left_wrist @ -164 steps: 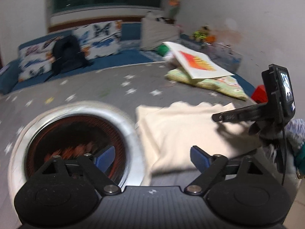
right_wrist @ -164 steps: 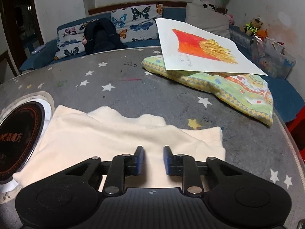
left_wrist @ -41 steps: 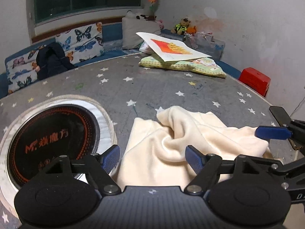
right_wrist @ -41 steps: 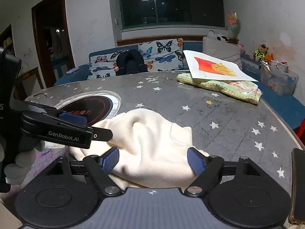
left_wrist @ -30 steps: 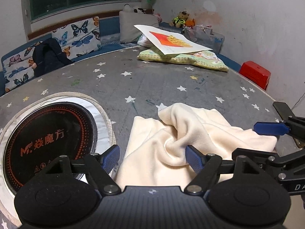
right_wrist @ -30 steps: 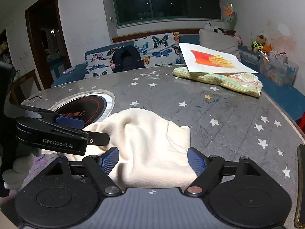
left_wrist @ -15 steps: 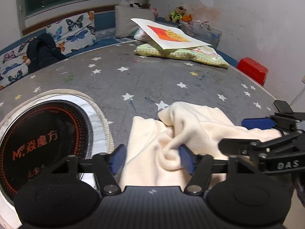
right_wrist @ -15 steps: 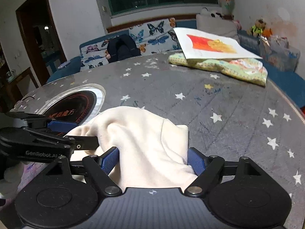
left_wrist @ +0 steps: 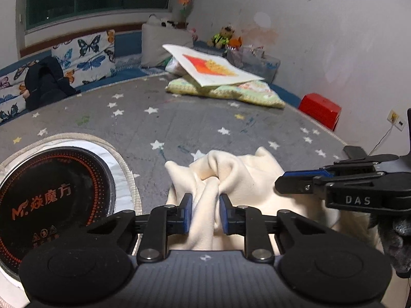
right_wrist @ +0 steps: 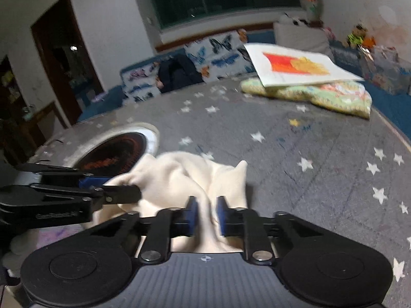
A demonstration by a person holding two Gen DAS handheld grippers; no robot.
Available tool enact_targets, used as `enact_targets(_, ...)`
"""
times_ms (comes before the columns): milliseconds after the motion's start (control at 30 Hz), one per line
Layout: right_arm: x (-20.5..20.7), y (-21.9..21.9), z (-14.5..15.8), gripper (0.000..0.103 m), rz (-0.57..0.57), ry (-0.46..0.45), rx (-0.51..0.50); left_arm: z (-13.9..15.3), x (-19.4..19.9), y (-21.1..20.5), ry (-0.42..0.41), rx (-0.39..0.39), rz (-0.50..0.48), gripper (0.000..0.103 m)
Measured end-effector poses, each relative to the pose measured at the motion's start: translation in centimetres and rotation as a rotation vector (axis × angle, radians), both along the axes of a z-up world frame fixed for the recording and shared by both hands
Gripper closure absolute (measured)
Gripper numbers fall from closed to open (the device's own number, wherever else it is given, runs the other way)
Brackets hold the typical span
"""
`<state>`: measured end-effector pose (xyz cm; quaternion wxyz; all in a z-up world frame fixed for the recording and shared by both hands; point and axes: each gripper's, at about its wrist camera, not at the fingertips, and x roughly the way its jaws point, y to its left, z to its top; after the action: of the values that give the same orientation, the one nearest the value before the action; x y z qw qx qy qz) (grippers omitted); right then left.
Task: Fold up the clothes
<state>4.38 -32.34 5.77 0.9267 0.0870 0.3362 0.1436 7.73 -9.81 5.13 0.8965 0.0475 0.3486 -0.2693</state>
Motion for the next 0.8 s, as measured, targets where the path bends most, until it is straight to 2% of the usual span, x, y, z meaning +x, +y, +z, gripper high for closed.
enact_targets(200, -2.1, 1.7, 2.3, 0.094, 0.098, -0.057, -0.012, 1.3, -3.1, 1.4, -0.051, -0.045, -0.032, 0.084)
enact_targets(300, -2.2, 2.5, 3.1, 0.082, 0.105, -0.078, -0.031, 1.3, -5.3, 2.2, -0.069, -0.031, -0.056, 0.084)
enact_targets(367, -2.0, 2.6, 3.6, 0.064, 0.109, -0.078, -0.004, 0.8, -6.8, 2.7, -0.070, -0.017, -0.067, 0.084)
enact_targets(433, -1.8, 3.2, 4.0, 0.056, 0.117, -0.085, -0.013, 0.3, -8.0, 2.9, -0.079, 0.000, -0.072, 0.084)
enact_targets(600, -0.9, 6.2, 4.4, 0.055, 0.205, -0.062, -0.027, -0.4, -9.3, 3.4, -0.059, -0.030, -0.057, 0.083)
enact_targets(700, 0.1, 8.5, 3.3, 0.056, 0.249, -0.019, -0.090, -0.6, -9.7, 3.6, -0.051, -0.042, -0.049, 0.080)
enact_targets(733, 0.5, 9.1, 2.8, 0.058, 0.254, -0.003, -0.111, -0.6, -9.7, 3.8, -0.048, -0.045, -0.045, 0.079)
enact_targets(767, 0.9, 9.6, 2.3, 0.068, 0.259, 0.013, -0.132, -0.6, -9.7, 4.0, -0.046, -0.050, -0.039, 0.079)
enact_targets(800, 1.1, 9.6, 1.8, 0.073, 0.263, 0.032, -0.131, -0.5, -9.7, 4.3, -0.043, -0.056, -0.032, 0.075)
